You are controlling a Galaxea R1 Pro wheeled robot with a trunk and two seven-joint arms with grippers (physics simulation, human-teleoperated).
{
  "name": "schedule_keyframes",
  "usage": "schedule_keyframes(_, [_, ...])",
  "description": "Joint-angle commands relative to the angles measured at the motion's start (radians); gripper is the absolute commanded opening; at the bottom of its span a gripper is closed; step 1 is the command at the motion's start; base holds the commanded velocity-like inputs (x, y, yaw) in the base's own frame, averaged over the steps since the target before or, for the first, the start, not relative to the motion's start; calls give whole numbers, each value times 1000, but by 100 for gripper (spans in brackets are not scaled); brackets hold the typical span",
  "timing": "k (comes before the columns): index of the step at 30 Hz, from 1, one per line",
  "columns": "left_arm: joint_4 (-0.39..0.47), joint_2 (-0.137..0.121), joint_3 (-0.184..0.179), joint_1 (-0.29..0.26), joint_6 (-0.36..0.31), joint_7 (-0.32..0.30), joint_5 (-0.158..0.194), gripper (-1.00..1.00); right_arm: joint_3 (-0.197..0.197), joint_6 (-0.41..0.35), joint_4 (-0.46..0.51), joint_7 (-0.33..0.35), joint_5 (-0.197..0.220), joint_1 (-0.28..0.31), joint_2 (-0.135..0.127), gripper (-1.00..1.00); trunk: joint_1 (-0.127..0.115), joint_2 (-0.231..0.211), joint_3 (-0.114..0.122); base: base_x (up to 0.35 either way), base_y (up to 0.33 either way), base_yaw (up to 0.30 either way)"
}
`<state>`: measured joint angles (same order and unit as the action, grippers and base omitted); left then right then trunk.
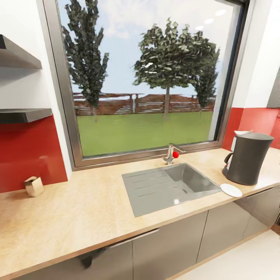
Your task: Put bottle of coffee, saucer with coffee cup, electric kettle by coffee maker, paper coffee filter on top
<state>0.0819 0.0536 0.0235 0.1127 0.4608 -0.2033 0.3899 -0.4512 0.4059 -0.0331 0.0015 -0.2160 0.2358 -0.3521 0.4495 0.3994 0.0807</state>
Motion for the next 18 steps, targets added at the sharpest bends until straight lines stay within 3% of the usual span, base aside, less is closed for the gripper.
schedule_keyframes(1, [1, 0, 2, 1, 0, -8, 10, 100, -8, 5, -2, 0, -6, -4, 3, -100, 0, 1, 0, 78, -318, 0])
schedule_keyframes(7, [1, 0, 3, 1, 1, -8, 13, 100, -7, 4, -2, 0, -12, -32, 40, -100, 0, 1, 0, 77, -318, 0])
schedule_keyframes(18, [1, 0, 4, 1, 1, -8, 15, 100, -6, 2, -2, -3, -19, -38, 46, -100, 0, 1, -4, 78, -318, 104])
